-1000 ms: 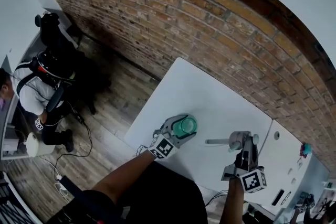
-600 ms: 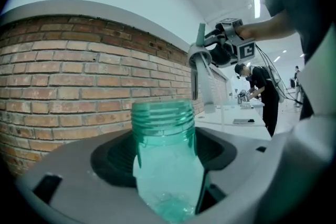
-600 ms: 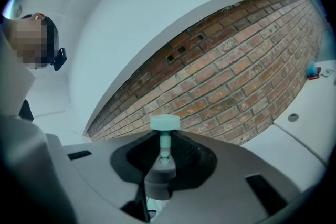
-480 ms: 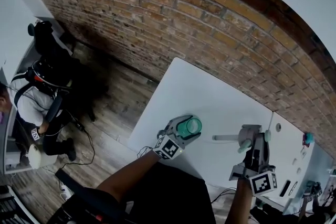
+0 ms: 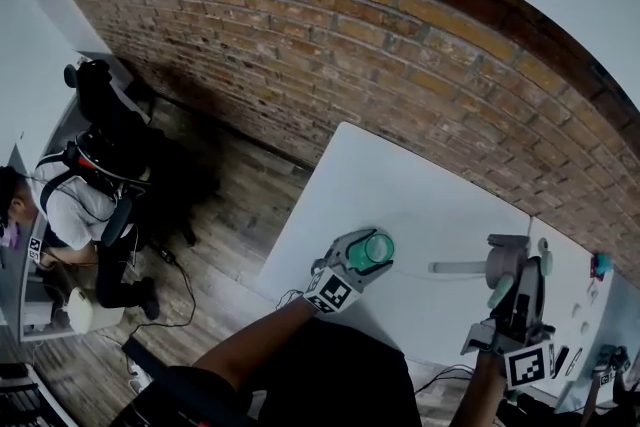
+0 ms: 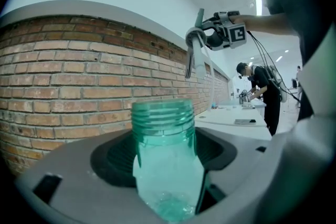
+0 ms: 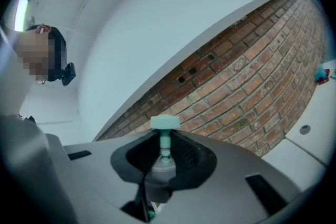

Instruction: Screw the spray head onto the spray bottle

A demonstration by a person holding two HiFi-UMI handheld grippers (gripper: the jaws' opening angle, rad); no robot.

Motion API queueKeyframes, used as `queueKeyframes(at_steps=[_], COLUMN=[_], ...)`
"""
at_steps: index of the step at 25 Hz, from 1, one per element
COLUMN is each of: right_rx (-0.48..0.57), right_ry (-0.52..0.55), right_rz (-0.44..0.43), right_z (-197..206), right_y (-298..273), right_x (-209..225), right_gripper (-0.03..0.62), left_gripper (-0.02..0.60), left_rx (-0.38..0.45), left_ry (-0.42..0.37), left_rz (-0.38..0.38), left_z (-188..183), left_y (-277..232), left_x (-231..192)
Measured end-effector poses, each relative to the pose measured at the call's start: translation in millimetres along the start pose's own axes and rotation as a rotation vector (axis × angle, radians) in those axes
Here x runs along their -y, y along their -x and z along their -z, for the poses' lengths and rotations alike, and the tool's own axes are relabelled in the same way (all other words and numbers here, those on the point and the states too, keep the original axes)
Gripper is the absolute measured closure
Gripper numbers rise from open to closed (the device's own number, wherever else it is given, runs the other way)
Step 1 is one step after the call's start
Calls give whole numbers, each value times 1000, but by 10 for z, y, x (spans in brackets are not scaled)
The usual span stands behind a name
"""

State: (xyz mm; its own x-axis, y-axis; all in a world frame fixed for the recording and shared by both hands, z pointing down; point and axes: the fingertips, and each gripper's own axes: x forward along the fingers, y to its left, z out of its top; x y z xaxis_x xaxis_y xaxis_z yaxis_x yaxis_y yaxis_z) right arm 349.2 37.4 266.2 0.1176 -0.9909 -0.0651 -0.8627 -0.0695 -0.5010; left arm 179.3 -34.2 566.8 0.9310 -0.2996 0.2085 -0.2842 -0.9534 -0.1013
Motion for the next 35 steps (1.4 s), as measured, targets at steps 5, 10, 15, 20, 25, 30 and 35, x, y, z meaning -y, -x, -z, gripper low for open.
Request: queueKeyframes(at_steps=[5,10,15,20,25,30,35], right_rx=[19,23,29,12,-1,-10,-34], right_ry=[21,67,10,26,4,21,67], right_rz=[-48,-53,-85,-76,-54,-68,-58], right_z=[-128,-125,-101,-41,41,109,207], right_y=[-119,-181,-287,-356,-389,-445,-480], right_x=[-157,-267,-400,-424,-429,-479,-512], right_gripper=[528,528,528,528,528,528,528], left_gripper=[259,259,259,259,259,259,259], left_rx=[6,9,13,16,14,16,15], left_ry=[-2,-8,-9,-7,-13,-6,-8], left_rz=[5,3,5,14,18,21,27], left_z=[-18,-11,-7,-9,-1,2,7], left_y=[-39,-31,-16,-30,-13,-19,-19], left_x=[12,15,10,39,35,33,37])
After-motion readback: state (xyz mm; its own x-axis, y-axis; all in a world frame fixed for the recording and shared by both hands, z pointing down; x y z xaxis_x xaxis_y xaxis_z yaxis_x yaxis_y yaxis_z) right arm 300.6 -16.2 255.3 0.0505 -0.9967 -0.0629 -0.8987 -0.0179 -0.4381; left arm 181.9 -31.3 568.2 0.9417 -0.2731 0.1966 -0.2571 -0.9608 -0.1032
